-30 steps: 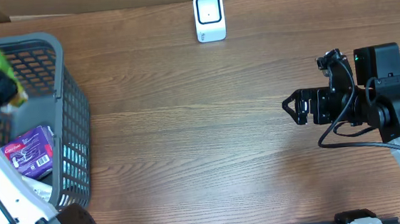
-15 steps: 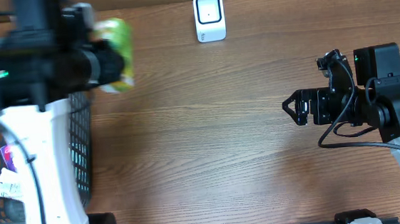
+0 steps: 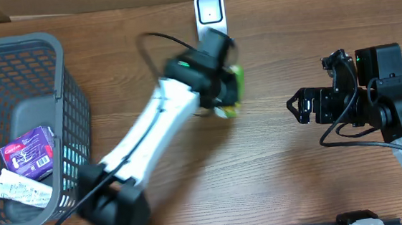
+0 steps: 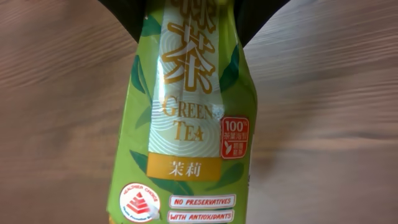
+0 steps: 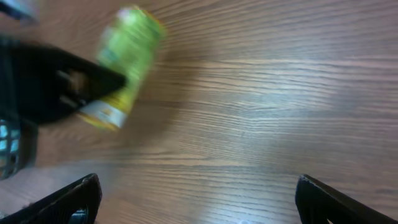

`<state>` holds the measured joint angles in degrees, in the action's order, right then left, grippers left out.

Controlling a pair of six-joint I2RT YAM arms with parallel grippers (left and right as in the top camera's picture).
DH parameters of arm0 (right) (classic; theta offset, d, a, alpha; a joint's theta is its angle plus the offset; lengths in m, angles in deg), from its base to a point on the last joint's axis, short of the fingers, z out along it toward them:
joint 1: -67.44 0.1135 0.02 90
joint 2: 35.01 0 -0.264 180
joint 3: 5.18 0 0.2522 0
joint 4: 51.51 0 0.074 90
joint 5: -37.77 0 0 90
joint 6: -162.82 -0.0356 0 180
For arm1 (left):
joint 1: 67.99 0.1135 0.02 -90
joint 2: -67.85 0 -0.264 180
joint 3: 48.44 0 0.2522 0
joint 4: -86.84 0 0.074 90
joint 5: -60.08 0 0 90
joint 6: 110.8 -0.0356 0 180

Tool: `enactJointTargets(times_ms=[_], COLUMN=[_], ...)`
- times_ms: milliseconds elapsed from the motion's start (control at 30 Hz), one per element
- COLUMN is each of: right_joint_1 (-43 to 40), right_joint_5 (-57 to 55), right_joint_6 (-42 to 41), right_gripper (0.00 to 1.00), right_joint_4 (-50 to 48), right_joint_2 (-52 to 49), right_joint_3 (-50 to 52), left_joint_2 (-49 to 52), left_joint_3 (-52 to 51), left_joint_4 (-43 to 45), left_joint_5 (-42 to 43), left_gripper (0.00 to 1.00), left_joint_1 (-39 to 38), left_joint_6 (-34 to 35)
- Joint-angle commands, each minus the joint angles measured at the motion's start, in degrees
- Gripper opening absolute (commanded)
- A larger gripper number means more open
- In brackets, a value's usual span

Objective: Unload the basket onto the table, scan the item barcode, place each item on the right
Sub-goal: 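Carry the green tea box to the table center and release it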

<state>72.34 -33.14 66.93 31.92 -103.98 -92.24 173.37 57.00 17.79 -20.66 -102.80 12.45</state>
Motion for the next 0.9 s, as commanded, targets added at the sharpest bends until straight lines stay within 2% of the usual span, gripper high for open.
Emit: enactJointTargets(times_ms=[0, 167, 300, 367, 467, 567, 700, 767, 833, 867], right_joint_1=[-0.5, -5.3, -12.2, -15.4, -20.3, -23.4, -24.8, -24.8, -24.8, -24.8], right_joint_5=[-9.1, -19.1, -19.2, -19.2, -19.1, -19.1, -19.1, -19.0, -19.0, -19.0], right_joint_6=[-9.6, -19.5, -19.7, -19.6, -19.6, -19.6, -19.6, -19.6, -19.6, -19.6], right_gripper=[1.00, 1.00, 1.00, 1.00, 1.00, 1.00, 1.00, 1.00, 1.00, 1.00], right_joint_4=[-0.1, 0.3, -0.7, -1.3, -1.8, -1.9, -2.0, -2.0, -1.9, -1.9], right_joint_2=[0.0, 0.0, 0.0, 0.0, 0.0, 0.0, 0.0, 0.0, 0.0, 0.0], right_joint_3=[-0.9, -0.9, -0.9, -0.9, -0.9, -0.9, -0.9, -0.9, -0.9, -0.9], left_joint_2=[4.8, 11.5, 15.1, 16.4, 17.5, 17.3, 16.7, 16.0, 15.4, 15.1], left_joint_3=[-1.2, -1.2, -1.2, -1.2, -1.2, -0.9, 2.9, 6.7, 11.7, 14.5], left_joint_4=[2.3, 3.1, 4.4, 4.9, 5.1, 5.4, 3.5, 0.5, -3.7, -6.1], left_joint_5=[0.2, 0.7, 0.7, 0.7, 0.7, 1.0, 2.4, 2.2, 2.2, 2.1], left_gripper=[0.25, 0.23, 0.26, 0.33, 0.36, 0.38, 0.42, 0.51, 0.73, 0.91], left_joint_1=[-3.8, -6.1, -6.7, -6.9, -6.9, -6.9, -6.8, -6.8, -6.5, -6.2], left_joint_6=[5.4, 5.8, 5.8, 5.7, 5.4, 5.0, 0.8, -2.1, -6.3, -8.1])
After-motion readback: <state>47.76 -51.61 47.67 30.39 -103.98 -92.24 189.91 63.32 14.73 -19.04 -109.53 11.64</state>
